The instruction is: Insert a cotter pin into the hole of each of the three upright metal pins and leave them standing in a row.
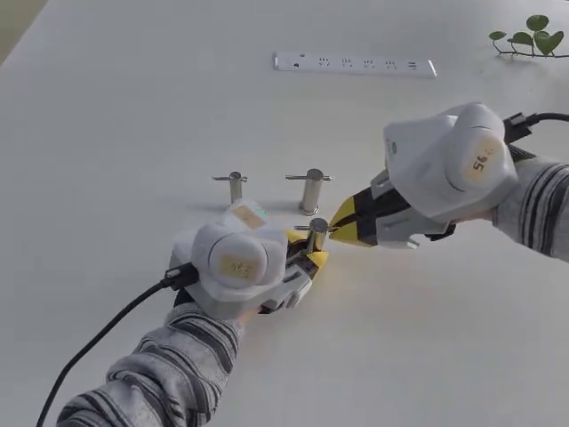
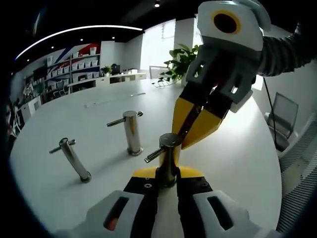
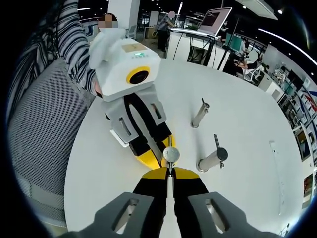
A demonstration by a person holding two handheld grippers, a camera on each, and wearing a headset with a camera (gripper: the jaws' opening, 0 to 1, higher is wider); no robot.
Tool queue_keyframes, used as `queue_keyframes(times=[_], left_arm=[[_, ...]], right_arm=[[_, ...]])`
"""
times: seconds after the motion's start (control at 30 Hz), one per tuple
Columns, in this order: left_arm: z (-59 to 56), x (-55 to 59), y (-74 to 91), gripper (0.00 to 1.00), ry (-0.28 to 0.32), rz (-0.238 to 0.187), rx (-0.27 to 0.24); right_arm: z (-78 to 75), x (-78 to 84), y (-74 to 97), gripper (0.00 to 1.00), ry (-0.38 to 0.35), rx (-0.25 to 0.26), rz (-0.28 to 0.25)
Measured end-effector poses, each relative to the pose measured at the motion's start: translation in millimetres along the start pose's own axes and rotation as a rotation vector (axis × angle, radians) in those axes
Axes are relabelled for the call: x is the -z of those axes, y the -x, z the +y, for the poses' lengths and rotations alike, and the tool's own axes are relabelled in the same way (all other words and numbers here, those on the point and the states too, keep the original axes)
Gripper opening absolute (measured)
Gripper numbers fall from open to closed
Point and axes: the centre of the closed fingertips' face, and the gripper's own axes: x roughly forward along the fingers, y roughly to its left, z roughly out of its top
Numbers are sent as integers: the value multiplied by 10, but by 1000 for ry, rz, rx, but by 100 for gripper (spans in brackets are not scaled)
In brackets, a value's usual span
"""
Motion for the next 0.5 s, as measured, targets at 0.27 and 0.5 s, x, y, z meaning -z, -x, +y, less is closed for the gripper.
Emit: queue_keyframes(times=[0.27, 0.5], left_arm=[[1, 16, -4, 10, 4, 5, -3], [3, 19, -2, 10, 2, 5, -4]], right_arm=[[-35, -13, 63, 6, -25, 22, -14], [-54, 39, 159, 3, -66, 25, -28]])
